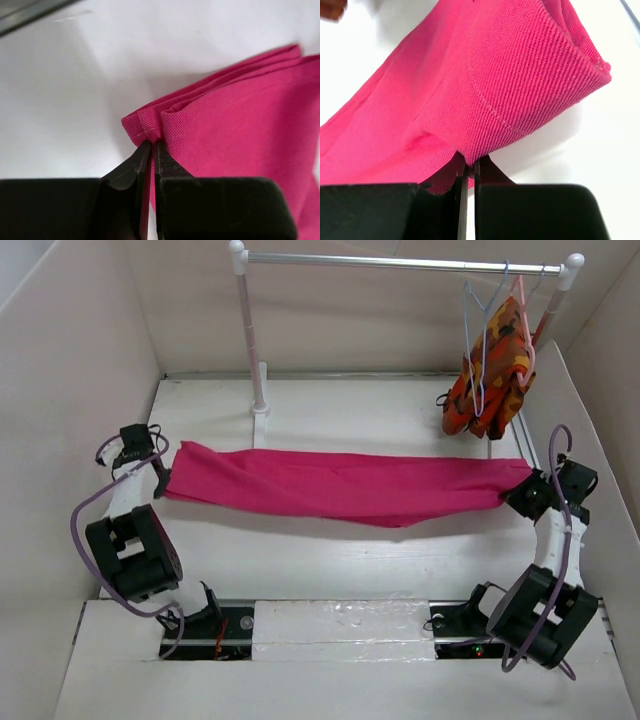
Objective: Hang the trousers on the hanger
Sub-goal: Fold the trousers at the center of the board.
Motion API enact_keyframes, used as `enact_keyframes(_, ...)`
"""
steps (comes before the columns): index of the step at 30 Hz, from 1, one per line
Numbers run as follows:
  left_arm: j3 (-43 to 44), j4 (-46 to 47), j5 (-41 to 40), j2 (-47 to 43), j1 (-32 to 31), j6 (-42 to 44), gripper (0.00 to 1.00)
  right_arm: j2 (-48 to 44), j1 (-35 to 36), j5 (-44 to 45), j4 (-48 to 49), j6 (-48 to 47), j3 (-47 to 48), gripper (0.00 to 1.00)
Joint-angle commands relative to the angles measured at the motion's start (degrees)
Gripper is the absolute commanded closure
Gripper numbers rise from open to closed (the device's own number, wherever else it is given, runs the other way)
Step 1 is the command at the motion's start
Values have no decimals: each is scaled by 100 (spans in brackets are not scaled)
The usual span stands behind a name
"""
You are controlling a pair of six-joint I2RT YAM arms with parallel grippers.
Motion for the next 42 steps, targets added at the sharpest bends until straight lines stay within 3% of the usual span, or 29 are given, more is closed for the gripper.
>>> enact_keyframes(1,-197,-300,-914,-542,247,-194,100,-484,-178,645,-573,-465,214,100)
enact_keyframes(4,-505,-503,-659,-763,247,-406,100,-687,-230,742,-908,-553,-32,100)
enact_keyframes(5,-541,-564,-677,-824,247,-441,100,-731,-230,786,-944,-571,-111,95)
enact_keyframes(6,-559,-617,-686,-868,247,-433,100,-792,-300,777,-979,-623,-224,73)
enact_keyframes(9,-594,-766,-475,-974,247,-414,57,-750,-204,498,-891,-676,-217,34)
enact_keyframes(12,-445,-881,-326,-1263,73,-450,48,-644,-370,486,-1014,-746,-77,28)
enact_keyframes(14,-164,-803,-246,-1457,-392,-345,48,-556,-441,653,-1190,-764,213,26)
enact_keyframes(15,-94,-759,-211,-1510,-943,-310,50,-477,-511,654,-1147,-729,231,24)
enact_keyframes(17,-110,-364,376,-1677,-1464,-213,52,-398,-782,575,-927,-624,74,23)
enact_keyframes(23,-1295,804,1414,-2187,-3354,-800,71,15,-1364,478,-322,-563,-549,21)
enact_keyframes(29,-1921,1158,1530,-1828,-3577,-864,77,1069,-1435,-65,575,-650,-612,19)
enact_keyframes(32,-2070,1255,1126,-1397,-3279,-749,76,1561,-1435,-268,778,-693,-568,24)
enact_keyframes(35,-2018,1017,1046,-765,-2454,-697,74,1607,-1514,-382,953,-746,-682,45)
enact_keyframes(36,-2018,1035,1063,-641,-2016,-583,73,1519,-1592,-513,1024,-755,-744,69)
enact_keyframes(38,-2053,1157,1282,-447,-1645,-425,72,1379,-1593,-506,858,-799,-770,94)
enact_keyframes(39,-2062,1184,1396,-438,-1495,-328,72,1100,-1593,-593,814,-817,-797,100)
enact_keyframes(42,-2000,1193,1731,-727,-1397,-178,72,422,-1593,-813,411,-922,-815,100)
